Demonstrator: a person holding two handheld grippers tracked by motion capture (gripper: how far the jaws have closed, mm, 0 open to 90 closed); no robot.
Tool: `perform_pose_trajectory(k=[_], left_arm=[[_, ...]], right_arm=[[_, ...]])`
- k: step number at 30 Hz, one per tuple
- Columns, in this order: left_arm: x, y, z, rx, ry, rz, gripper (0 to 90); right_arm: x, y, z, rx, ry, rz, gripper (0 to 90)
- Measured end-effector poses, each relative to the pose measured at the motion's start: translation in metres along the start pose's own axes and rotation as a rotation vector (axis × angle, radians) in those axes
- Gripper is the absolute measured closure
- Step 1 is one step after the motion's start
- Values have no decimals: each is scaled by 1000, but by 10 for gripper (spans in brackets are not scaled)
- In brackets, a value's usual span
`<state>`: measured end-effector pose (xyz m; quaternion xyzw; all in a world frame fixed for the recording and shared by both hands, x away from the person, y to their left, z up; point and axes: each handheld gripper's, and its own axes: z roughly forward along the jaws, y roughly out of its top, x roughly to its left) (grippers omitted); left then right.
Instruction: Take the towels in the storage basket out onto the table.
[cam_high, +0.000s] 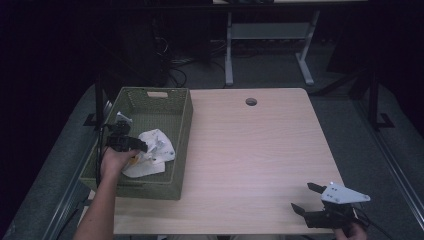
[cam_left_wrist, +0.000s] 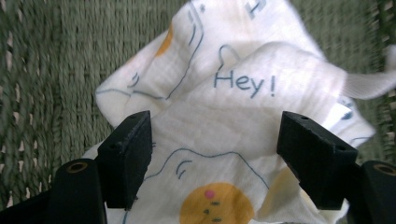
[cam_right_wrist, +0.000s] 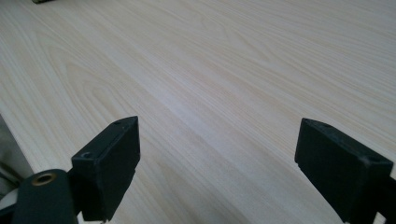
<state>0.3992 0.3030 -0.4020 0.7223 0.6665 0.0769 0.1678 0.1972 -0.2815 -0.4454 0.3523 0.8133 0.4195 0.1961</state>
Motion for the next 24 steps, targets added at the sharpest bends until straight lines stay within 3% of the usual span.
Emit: perform_pose_trajectory(k=[14, 18, 24], left_arm=[[-10, 6, 26, 142, 57, 11, 250], [-14, 7, 31, 141, 77, 27, 268], [-14, 8, 30, 140, 61, 33, 378]], right_arm=[[2, 0, 0, 1, 10, 3, 138], [2, 1, 0, 0, 12, -7, 139], [3, 1, 1, 2, 17, -7, 139]])
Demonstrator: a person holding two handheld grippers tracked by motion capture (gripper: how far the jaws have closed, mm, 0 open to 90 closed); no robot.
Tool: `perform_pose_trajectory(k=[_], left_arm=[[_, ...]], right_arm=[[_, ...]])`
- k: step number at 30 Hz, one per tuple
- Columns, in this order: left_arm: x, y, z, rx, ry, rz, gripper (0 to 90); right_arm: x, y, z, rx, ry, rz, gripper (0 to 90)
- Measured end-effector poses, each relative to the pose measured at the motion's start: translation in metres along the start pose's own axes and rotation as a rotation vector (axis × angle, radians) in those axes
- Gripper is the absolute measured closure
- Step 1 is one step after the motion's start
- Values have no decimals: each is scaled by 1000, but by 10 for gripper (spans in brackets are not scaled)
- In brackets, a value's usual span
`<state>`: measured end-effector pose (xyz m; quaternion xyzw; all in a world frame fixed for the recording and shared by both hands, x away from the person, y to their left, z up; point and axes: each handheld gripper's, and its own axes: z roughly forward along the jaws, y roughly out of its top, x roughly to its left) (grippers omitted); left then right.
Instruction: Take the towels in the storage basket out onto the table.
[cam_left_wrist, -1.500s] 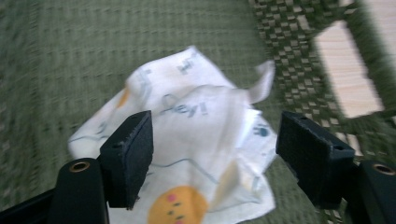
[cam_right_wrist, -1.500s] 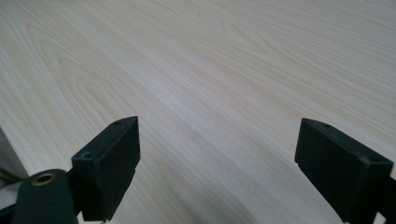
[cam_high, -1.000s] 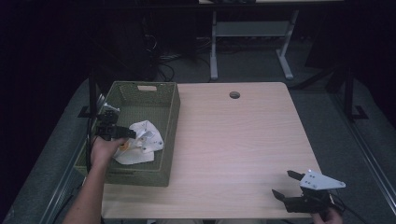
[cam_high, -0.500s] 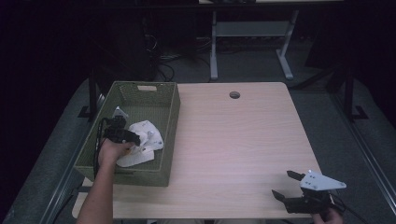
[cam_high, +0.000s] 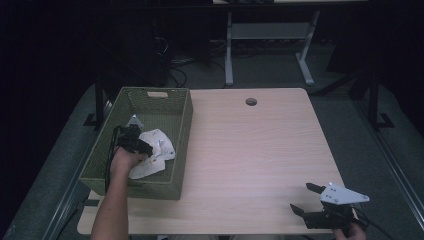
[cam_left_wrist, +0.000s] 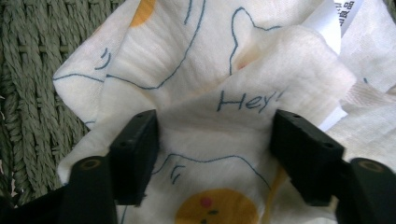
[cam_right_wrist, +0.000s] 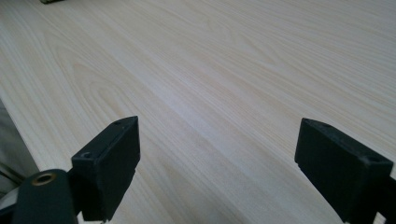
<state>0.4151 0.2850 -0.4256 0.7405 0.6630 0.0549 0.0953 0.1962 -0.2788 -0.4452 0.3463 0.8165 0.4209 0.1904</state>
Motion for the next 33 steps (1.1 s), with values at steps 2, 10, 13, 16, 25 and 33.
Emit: perform_pose_trajectory(k=[2, 10, 13, 16, 25, 33], left_arm=[[0, 0, 0, 0, 2, 9, 443], [2, -1, -2, -16, 16, 50, 712], [2, -1, -2, -21, 16, 47, 752], [1, -1, -3, -22, 13, 51, 775], [9, -4, -15, -93, -143, 36, 803], [8, -9, -49, -260, -307, 30, 803]], right_arm=[[0, 0, 0, 1, 2, -3, 139], [-1, -1, -1, -5, 0, 7, 139], [0, 0, -1, -1, 1, 0, 138], [0, 0, -1, -4, 2, -5, 138], [-4, -2, -4, -24, -10, 5, 138], [-5, -3, -5, -28, -13, 11, 139]])
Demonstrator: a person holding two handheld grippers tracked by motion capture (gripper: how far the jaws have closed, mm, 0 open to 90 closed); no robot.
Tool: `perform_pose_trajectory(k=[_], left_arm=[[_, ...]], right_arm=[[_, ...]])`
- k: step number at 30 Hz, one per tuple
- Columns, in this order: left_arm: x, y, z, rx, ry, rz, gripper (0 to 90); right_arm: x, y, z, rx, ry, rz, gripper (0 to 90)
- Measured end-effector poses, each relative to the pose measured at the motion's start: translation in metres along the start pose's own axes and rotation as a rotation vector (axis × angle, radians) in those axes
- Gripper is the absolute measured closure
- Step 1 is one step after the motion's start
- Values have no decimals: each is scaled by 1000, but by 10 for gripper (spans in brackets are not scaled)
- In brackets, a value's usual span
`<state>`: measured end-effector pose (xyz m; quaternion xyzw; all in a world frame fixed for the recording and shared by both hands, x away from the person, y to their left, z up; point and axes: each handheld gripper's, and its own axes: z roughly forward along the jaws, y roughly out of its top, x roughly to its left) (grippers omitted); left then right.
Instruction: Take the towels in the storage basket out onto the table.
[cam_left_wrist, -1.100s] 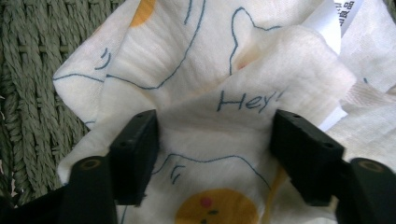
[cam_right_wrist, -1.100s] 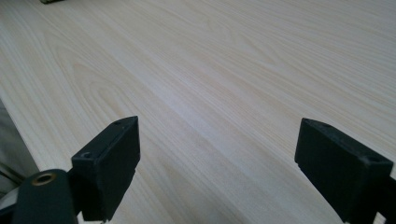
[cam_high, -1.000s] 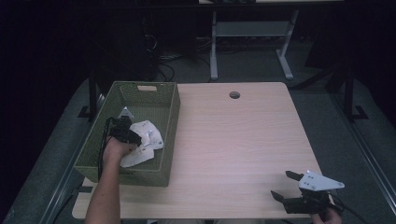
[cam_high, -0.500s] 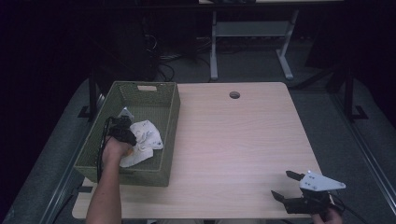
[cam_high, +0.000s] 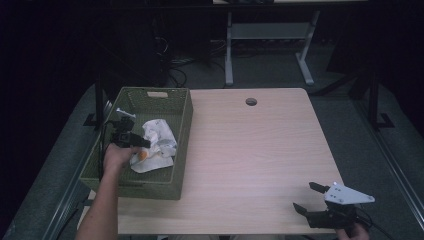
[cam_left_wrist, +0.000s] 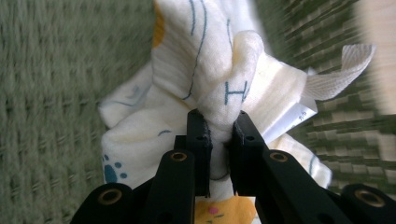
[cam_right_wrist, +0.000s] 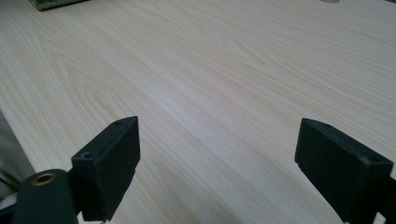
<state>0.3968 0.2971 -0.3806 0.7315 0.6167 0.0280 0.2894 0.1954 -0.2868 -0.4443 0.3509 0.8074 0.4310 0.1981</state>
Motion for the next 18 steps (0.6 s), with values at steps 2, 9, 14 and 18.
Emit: perform_pose_trajectory(k=[2, 9, 14, 18], left_arm=[[-2, -2, -8, -34, -23, 6, 803], [2, -10, -35, -121, -86, 3, 803], [11, -16, -47, -152, -120, -14, 803], [14, -19, -49, -153, -121, -14, 802]], right_arm=[[0, 0, 0, -1, -1, 5, 139], [1, 0, 0, -1, -2, 2, 139], [0, 0, 1, 0, -3, 3, 138], [0, 0, 1, 1, -3, 9, 139]])
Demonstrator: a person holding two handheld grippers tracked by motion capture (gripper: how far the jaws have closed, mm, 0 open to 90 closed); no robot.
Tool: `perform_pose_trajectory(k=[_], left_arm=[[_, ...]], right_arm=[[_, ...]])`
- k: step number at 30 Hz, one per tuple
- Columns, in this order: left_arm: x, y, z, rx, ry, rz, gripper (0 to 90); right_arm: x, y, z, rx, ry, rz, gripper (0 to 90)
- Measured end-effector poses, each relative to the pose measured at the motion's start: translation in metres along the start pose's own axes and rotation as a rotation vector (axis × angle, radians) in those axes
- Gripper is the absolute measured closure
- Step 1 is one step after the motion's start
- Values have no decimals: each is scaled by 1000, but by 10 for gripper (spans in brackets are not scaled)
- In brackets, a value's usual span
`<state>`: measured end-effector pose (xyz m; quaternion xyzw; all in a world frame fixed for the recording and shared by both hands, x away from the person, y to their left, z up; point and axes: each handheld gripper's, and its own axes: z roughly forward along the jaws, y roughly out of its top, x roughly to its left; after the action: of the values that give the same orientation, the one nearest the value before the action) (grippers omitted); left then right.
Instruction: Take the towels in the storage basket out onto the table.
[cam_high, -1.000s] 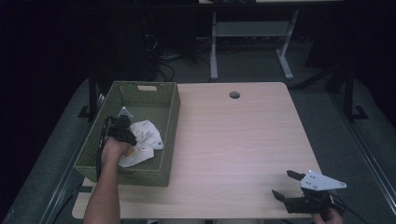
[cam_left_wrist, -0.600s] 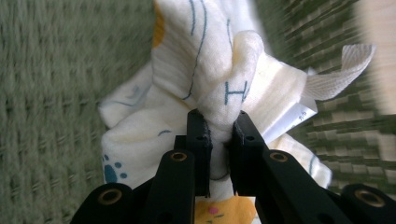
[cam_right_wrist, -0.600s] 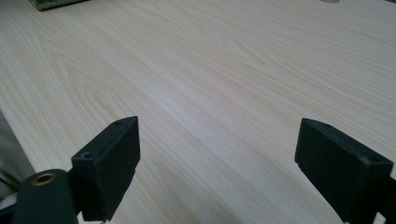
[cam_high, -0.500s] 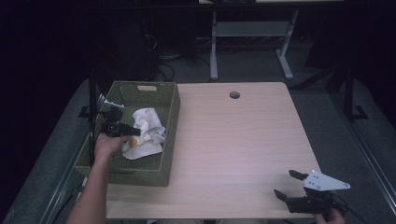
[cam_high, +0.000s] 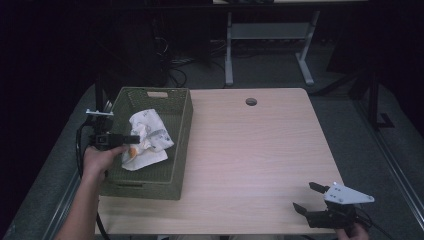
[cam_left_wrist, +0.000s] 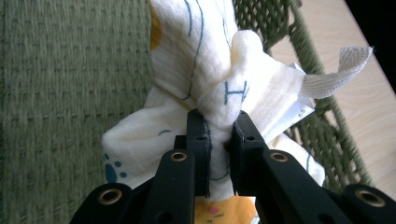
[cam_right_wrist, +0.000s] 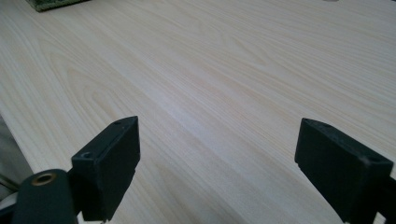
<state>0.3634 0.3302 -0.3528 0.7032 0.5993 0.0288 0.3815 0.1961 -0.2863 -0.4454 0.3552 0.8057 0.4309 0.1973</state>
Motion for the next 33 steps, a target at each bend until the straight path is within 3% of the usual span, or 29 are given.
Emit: perform_pose_trajectory(k=[9, 14, 21, 27, 33], left_arm=[[-3, -1, -8, -41, -49, -1, 802], [-2, -4, -13, -66, -86, -12, 802], [2, -6, -20, -84, -133, -30, 802], [2, -6, -27, -130, -184, -48, 802], [-1, -3, -35, -148, -202, -36, 802]], right_arm=[[0, 0, 0, 0, -1, 4, 139], [-1, -1, -2, -6, -7, 18, 138], [0, 0, 1, -1, -7, 1, 138], [-1, 0, 1, 5, -10, 15, 139], [-4, -2, -3, -5, -26, 28, 138]])
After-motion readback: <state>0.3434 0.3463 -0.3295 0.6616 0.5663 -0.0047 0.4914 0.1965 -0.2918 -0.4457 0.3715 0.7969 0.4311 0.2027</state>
